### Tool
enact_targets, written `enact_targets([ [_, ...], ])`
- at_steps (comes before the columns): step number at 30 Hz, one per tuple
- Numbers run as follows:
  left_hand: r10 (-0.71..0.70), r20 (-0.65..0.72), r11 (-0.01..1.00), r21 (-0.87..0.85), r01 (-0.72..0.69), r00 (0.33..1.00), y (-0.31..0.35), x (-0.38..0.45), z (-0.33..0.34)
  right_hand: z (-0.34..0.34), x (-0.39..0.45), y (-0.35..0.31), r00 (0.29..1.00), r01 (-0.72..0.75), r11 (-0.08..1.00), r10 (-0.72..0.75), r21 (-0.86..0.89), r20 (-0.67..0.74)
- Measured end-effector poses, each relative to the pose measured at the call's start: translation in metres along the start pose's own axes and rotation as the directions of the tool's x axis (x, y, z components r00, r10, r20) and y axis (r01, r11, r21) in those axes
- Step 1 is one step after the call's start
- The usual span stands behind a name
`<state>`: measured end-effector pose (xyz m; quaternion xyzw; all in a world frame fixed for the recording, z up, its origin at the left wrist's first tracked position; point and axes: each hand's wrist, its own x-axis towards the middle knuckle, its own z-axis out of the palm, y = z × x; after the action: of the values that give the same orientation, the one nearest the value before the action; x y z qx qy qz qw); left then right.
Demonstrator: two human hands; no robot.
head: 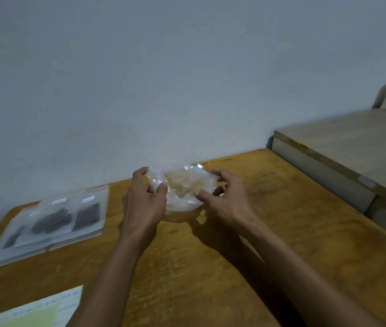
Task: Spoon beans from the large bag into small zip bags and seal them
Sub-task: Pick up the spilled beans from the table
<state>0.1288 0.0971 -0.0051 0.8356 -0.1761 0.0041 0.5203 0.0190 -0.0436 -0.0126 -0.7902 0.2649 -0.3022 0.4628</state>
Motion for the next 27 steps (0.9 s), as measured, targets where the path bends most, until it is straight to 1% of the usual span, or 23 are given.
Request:
enact_targets([
  [2,0.045,0.067,0.998,-0.037,-0.042,0.997,0.019,-0.011,0.009,-0.033,-0.015,0.002,0.999,0.022,0.999,-0.02,-0.048,0.034],
  [4,0.09,0.14,0.994,-0.08,-0.079,0.986,0.04,-0.024,0.021,-0.066,-0.031,0.006,0.998,0.061,0.99,-0.062,-0.129,-0.003],
  [6,0.139,0.228,0.985,-0.128,-0.112,0.964,0.064,-0.045,0.04,-0.106,-0.05,0.013,0.988,0.057,0.976,-0.086,-0.21,-0.131],
  [7,0.167,0.275,0.98,-0.155,-0.128,0.947,0.076,-0.058,0.052,-0.128,-0.064,0.016,0.978,0.023,0.973,-0.069,-0.23,-0.195],
  [9,0.233,0.352,0.96,-0.231,-0.157,0.907,0.1,-0.085,0.075,-0.17,-0.091,0.023,0.956,-0.046,0.975,-0.02,-0.218,-0.293],
  [11,0.292,0.451,0.943,-0.285,-0.174,0.844,0.124,-0.12,0.104,-0.215,-0.129,0.031,0.915,-0.119,0.975,0.036,-0.186,-0.401],
  [13,0.348,0.55,0.923,-0.344,-0.174,0.759,0.146,-0.162,0.132,-0.254,-0.173,0.036,0.86,-0.173,0.975,0.08,-0.142,-0.504],
  [15,0.414,0.618,0.902,-0.377,-0.21,0.669,0.161,-0.202,0.156,-0.282,-0.215,0.042,0.804,-0.228,0.968,0.128,-0.102,-0.581],
  [17,0.477,0.664,0.878,-0.386,-0.282,0.576,0.165,-0.244,0.18,-0.302,-0.256,0.051,0.744,-0.302,0.953,0.211,-0.037,-0.634],
  [19,0.505,0.721,0.859,-0.362,-0.363,0.475,0.159,-0.282,0.198,-0.311,-0.289,0.07,0.678,-0.373,0.927,0.293,0.028,-0.675],
  [21,0.487,0.788,0.846,-0.321,-0.425,0.375,0.145,-0.317,0.215,-0.314,-0.319,0.096,0.605,-0.47,0.88,0.383,0.076,-0.698],
  [23,0.406,0.865,0.864,-0.26,-0.431,0.294,0.126,-0.344,0.229,-0.311,-0.344,0.126,0.541,-0.556,0.823,0.467,0.119,-0.7],
  [25,0.316,0.916,0.892,-0.198,-0.406,0.248,0.106,-0.364,0.238,-0.304,-0.365,0.151,0.479,-0.616,0.771,0.531,0.164,-0.699],
  [27,0.241,0.949,0.907,-0.145,-0.395,0.205,0.089,-0.382,0.244,-0.294,-0.382,0.171,0.433,-0.66,0.726,0.578,0.194,-0.691],
])
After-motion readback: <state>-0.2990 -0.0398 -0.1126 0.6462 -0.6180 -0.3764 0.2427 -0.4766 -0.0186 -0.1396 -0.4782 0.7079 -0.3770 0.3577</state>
